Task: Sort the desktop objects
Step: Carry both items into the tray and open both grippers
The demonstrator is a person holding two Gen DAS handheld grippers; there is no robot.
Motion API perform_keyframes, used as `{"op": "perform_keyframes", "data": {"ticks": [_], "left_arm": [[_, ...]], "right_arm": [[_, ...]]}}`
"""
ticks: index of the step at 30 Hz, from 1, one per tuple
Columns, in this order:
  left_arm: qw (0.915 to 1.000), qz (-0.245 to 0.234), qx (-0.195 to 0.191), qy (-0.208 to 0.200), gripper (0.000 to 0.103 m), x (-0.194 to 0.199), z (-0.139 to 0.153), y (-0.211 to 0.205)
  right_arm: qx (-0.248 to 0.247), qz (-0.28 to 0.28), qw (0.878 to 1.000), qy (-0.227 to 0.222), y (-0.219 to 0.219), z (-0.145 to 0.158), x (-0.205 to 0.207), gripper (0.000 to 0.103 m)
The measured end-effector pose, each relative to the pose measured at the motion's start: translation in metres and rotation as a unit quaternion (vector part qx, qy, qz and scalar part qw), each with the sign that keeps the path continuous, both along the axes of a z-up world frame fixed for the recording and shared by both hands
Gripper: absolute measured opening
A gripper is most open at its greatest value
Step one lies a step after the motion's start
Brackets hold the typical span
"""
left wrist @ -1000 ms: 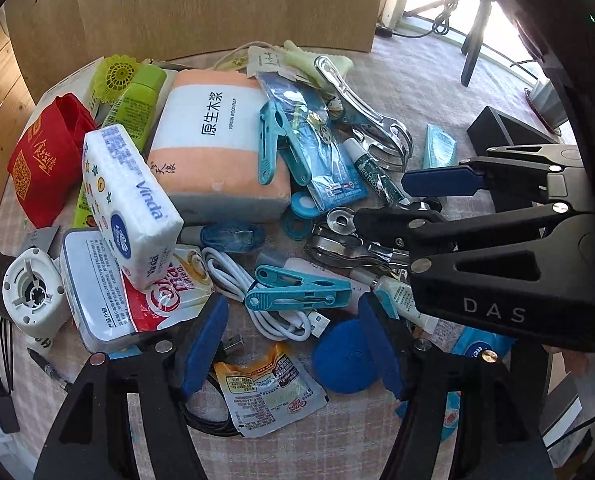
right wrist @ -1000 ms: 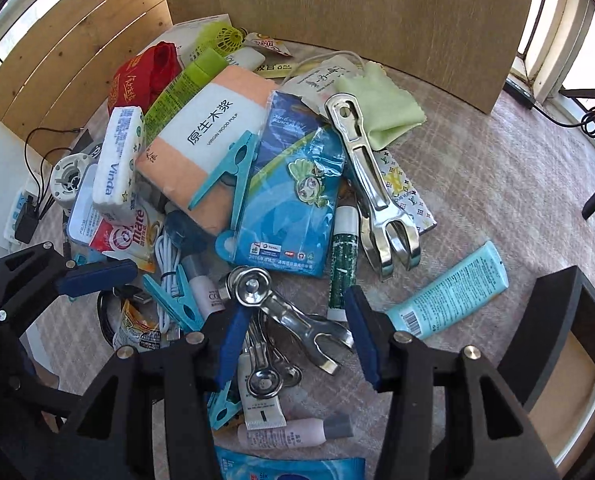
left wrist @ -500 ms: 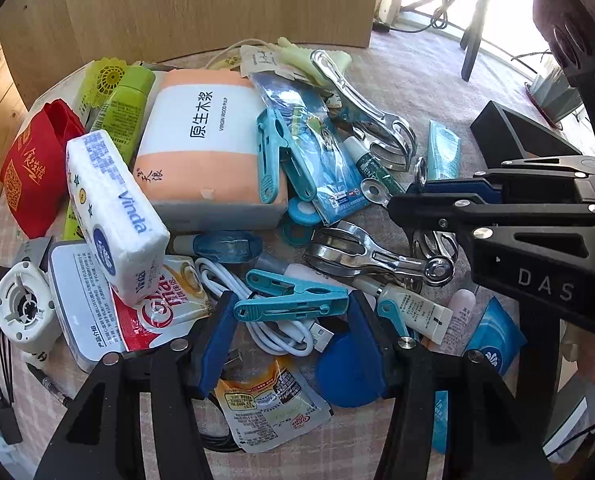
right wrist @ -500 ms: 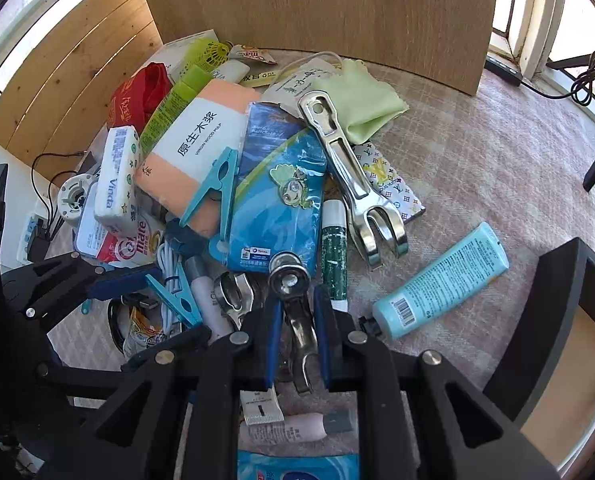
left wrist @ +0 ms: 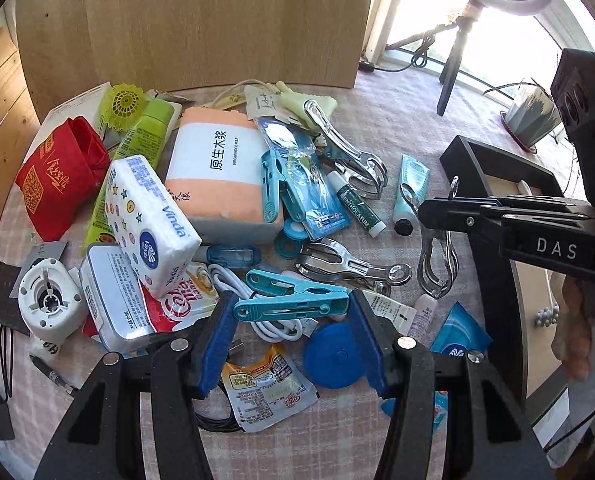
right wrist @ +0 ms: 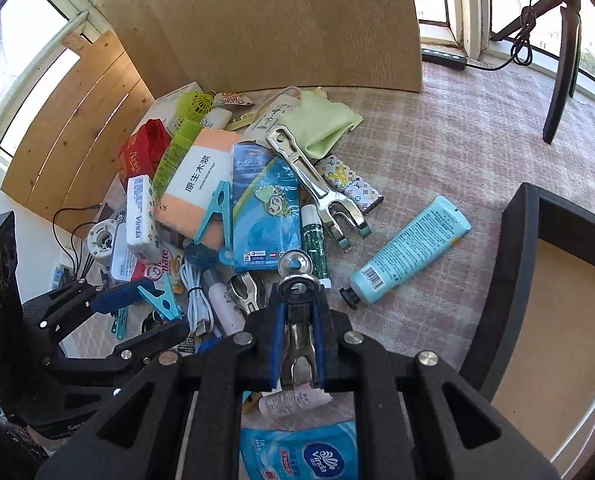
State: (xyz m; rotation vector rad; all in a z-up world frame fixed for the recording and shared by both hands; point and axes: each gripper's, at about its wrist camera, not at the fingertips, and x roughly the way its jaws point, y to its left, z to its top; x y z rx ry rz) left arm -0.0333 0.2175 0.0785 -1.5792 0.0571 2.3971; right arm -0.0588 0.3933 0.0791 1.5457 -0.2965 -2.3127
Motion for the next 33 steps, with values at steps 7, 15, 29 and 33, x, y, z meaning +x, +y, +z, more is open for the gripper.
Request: {"op": "perform_keyframes", "data": {"ticks": [7,15,29,33], "left_arm": [[0.9988,-0.045,0.014,0.014,0.053,0.007,0.013,0.037],[0.9903,-0.128,0.045,0.030,0.053,0.028,0.029,0.122],[0.9601,-0.270,0.065,0.033,0.053,0.091,0.044,0.244],[0.9556,-0.286,0.062,0.034,0.053,0.101,0.046,0.256]], "right_arm": [[0.012,-0.060,0.998,0.016,0.054,0.022,0.032,0.013],[0.056,-0.153,0.986,0.027,0.137,0.041,0.093,0.013],[0.090,-0.296,0.951,0.006,0.245,0.051,0.179,0.013],[0.095,-0.312,0.945,0.004,0.254,0.052,0.189,0.013]]}}
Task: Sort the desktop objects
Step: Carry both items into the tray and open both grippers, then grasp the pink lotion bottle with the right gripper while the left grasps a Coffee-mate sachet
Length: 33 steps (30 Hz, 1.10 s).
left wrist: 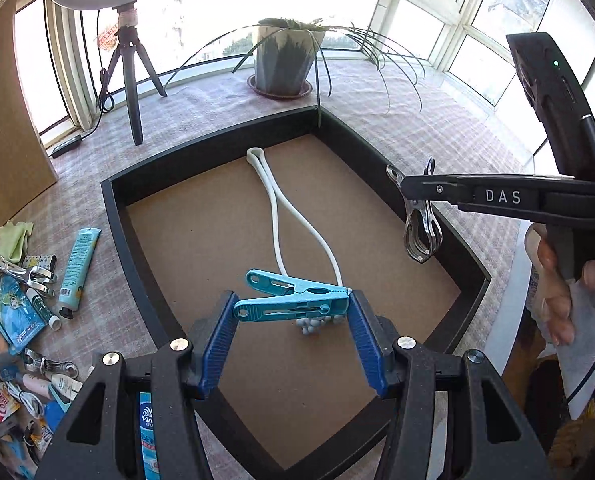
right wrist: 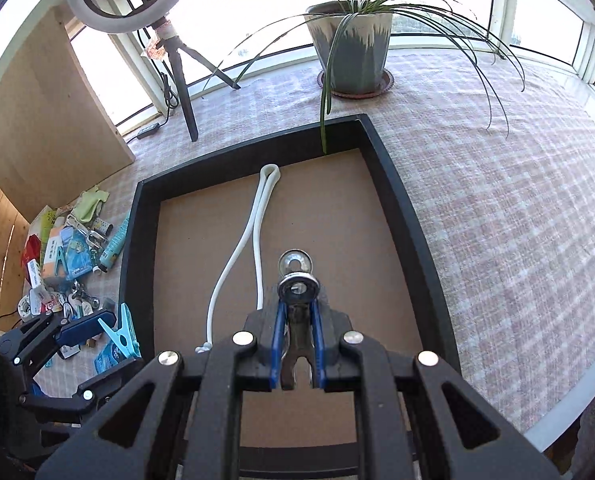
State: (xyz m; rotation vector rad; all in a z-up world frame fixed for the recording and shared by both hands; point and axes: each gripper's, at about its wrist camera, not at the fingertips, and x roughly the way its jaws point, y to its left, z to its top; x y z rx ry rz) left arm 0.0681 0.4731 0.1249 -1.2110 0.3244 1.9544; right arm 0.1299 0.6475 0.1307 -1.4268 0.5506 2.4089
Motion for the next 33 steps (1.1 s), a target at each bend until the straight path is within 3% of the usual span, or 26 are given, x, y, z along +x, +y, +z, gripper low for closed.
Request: {"op": "perform_keyframes", "data": {"ticks": [5,7,8,15,25,33], "left_arm": [[0.9996,-0.024,-0.013,-0.002,0.055,0.009,-0.003,0.015],[0.9995,-0.021,-0.025,0.005,0.064,0.012,-0.004,0.017],[0.9995,-0.019,-0.023,0.007,0.064,0.012,-0.004,0.017],[0.9996,0.009,-0.022,0.014,0.064,0.001,-0.003,-0.008],[0.9901,0.132,-0.048,-0.004,0.062,-0.040,-0.020,-0.112],[0.9647,0.256,-0.055,-0.026,0.061,-0.062,-0.037,-0.221]], "right_arm": [[0.002,0.003,1.000,-0.008,0.000,-0.002,0.002,0.015],[0.007,-0.002,1.000,-0.016,-0.002,-0.002,0.002,0.029],[0.006,-0.003,1.000,-0.010,-0.004,-0.001,0.002,0.037],[-0.013,0.019,1.000,0.003,-0.020,0.007,-0.010,0.039],[-0.052,0.127,0.991,0.013,-0.106,0.002,-0.059,0.039],[-0.067,0.223,0.973,-0.006,-0.187,-0.016,-0.093,0.039]]}}
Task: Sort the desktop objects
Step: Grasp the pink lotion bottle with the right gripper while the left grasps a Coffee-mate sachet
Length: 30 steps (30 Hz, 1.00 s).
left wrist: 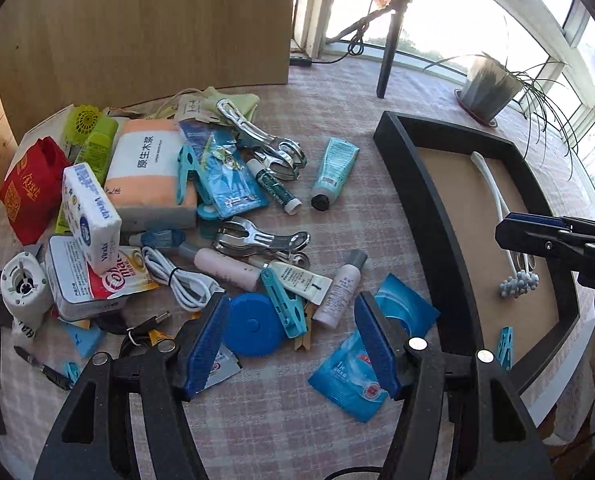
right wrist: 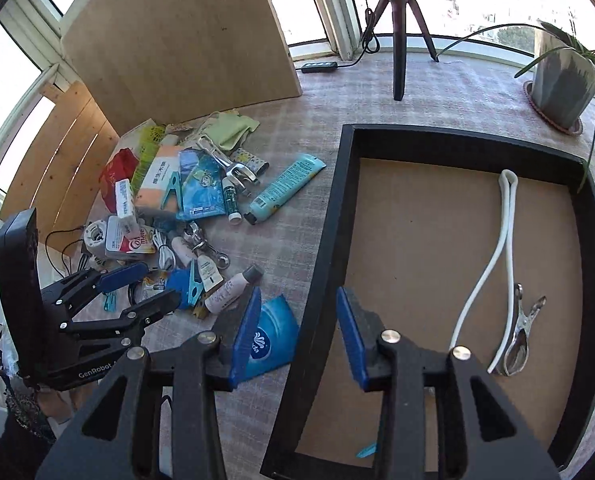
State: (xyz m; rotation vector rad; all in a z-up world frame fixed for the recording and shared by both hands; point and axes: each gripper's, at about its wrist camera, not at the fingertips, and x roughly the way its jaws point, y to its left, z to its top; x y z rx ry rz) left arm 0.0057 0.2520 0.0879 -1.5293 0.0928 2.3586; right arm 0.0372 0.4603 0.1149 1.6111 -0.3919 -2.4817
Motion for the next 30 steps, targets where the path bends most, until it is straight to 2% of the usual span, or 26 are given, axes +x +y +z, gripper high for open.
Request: {"op": "perform_keyframes", "data": {"ticks": [3,6,10,15,20,23,28,30], "left_arm": [[0.9987,0.052,-0.004,-0.001,0.059,-0.003,-0.008,-0.040],[0.9957,0.087,0.017,-0.029,0.049,-0.004,-0.020,-0.071],[0.9956,0.087,0.017,-0.030,0.049,0.001,-0.024,-0.081],[0.9959,0.081,0.004,-0.042,0.056,0.001,-0.037,-0.070],[0.9947,0.085,-0.032,-0.049,0.058,-0.006,-0.054,-0.060],[0.9952,0.074,-0.036,-0.054,0.059,-0.006,-0.062,-0.052],[0.9970,0.054,-0.040,-0.037,0.056,-0.004,-0.062,-0.044],[0.9973,0.053,-0.038,-0.033,0.056,-0.004,-0.062,-0.044]], "right_arm": [[-0.009,0.023,1.000,-0.019,-0.022,-0.013,-0.011,0.039],[-0.039,0.040,0.997,-0.049,-0.042,-0.032,-0.024,0.039],[-0.043,0.044,0.994,-0.095,-0.063,-0.060,-0.038,0.039],[-0.030,0.017,0.991,-0.129,-0.073,-0.085,-0.053,0.039],[-0.031,-0.002,0.991,-0.128,-0.080,-0.094,-0.059,0.039],[-0.025,-0.001,0.993,-0.116,-0.086,-0.095,-0.060,0.038],[-0.017,0.012,0.994,-0.109,-0.089,-0.096,-0.059,0.031],[-0.011,0.013,0.994,-0.108,-0.085,-0.096,-0.058,0.024]]}}
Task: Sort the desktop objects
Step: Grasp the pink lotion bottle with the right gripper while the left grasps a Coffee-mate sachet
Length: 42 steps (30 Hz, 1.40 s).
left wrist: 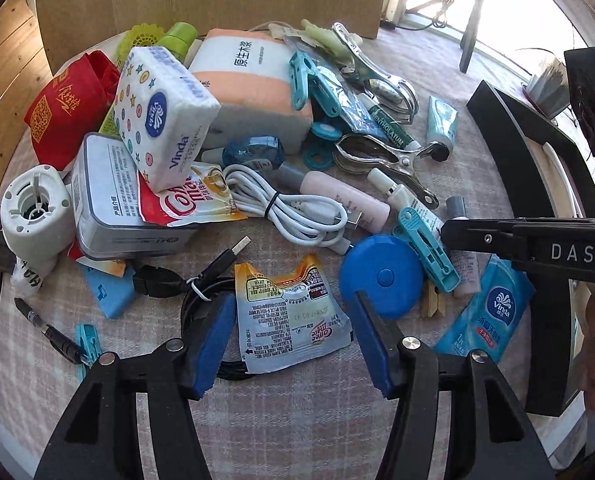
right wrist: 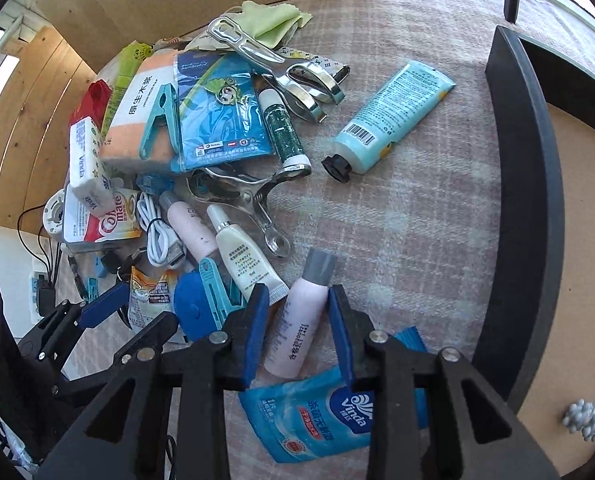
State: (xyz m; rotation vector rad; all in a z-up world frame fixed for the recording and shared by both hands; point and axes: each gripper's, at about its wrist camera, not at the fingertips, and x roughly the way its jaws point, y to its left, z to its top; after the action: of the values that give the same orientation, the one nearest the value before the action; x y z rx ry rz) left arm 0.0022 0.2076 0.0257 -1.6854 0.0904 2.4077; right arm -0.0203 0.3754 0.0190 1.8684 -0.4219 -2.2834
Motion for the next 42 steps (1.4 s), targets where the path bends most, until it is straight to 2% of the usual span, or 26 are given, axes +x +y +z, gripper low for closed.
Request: {"op": "perform_keyframes", "data": {"ticks": [2,3,8,10,14,18,19,27,28,31,37,39,41,42], "left_arm": [[1.0000,0.003,-0.002,0.002,0.050,0.001,-0.002,-0.002],[1.0000,0.004,-0.003,0.001,0.046,0.002,-0.003,-0.004],[0.9999,0.005,0.010,0.009,0.040,0.007,0.000,-0.014],[0.9997,0.006,0.020,0.008,0.031,0.008,0.002,-0.014],[0.9997,0.004,0.021,0.014,0.027,0.011,0.005,-0.009],[0.9992,0.013,0.034,0.019,0.020,0.014,0.014,-0.013],[0.9991,0.015,0.034,0.022,0.015,0.014,0.017,-0.015],[0.9981,0.028,0.040,0.039,0.015,0.012,0.033,-0.023],[0.9979,0.028,0.042,0.040,0.015,0.012,0.036,-0.024],[0.9974,0.022,0.050,0.048,0.015,0.012,0.047,-0.017],[0.9958,-0.021,0.060,0.066,0.015,0.012,0.070,0.014],[0.9948,-0.039,0.064,0.069,0.015,0.012,0.075,0.028],[0.9935,-0.059,0.068,0.069,0.015,0.012,0.079,0.044],[0.9929,-0.068,0.069,0.070,0.015,0.012,0.081,0.052]], "right_arm": [[0.016,0.001,1.000,0.003,0.004,0.000,0.001,0.021],[0.013,0.001,1.000,0.005,0.007,0.000,0.002,0.021],[0.006,-0.006,1.000,0.006,0.013,-0.001,0.006,0.021],[0.003,-0.007,1.000,0.007,0.013,0.000,0.007,0.021],[0.000,-0.006,1.000,0.012,0.013,0.001,0.011,0.020],[-0.004,-0.006,1.000,0.025,0.016,0.011,0.014,0.020],[-0.006,-0.007,1.000,0.029,0.017,0.014,0.014,0.020],[0.000,-0.014,0.998,0.063,0.032,0.038,0.029,0.020],[-0.002,-0.017,0.998,0.067,0.041,0.042,0.020,0.020],[-0.003,-0.025,0.997,0.078,0.057,0.056,0.033,0.020],[0.014,-0.053,0.993,0.101,0.083,0.073,0.052,0.020],[0.003,-0.064,0.992,0.105,0.099,0.079,0.064,0.020],[-0.027,-0.085,0.991,0.101,0.113,0.081,0.074,0.020],[-0.018,-0.097,0.990,0.102,0.118,0.085,0.081,0.020]]}}
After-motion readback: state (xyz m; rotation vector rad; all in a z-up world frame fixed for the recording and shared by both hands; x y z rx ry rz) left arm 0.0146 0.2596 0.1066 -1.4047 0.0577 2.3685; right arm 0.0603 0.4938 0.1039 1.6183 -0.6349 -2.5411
